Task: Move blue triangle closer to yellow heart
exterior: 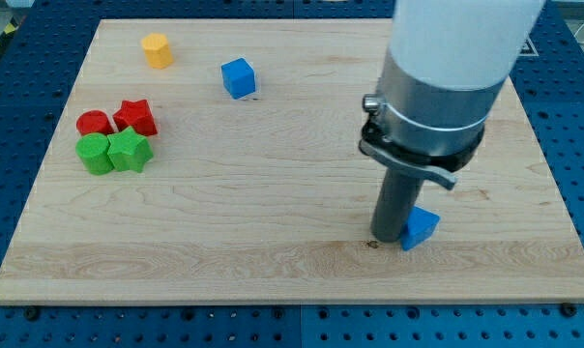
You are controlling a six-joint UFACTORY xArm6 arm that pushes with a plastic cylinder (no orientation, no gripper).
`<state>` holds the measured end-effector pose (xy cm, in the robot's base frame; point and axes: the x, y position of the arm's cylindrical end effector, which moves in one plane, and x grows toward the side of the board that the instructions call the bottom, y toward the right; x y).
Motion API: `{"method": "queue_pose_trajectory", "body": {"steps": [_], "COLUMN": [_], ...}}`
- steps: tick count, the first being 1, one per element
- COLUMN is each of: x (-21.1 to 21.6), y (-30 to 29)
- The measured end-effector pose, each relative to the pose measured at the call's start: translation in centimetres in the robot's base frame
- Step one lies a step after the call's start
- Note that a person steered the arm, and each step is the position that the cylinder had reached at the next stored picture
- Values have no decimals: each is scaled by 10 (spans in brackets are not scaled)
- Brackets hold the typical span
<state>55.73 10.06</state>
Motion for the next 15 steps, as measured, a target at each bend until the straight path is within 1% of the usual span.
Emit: {"method": "queue_pose_trajectory", "body": {"steps": [2, 3, 5, 7, 8, 9, 10, 11, 12, 15], "x": [-3, 14, 19, -18, -24, -10, 21, 40, 33, -14], "y": [50, 63, 102, 106, 106, 108, 114, 123, 136, 134]}}
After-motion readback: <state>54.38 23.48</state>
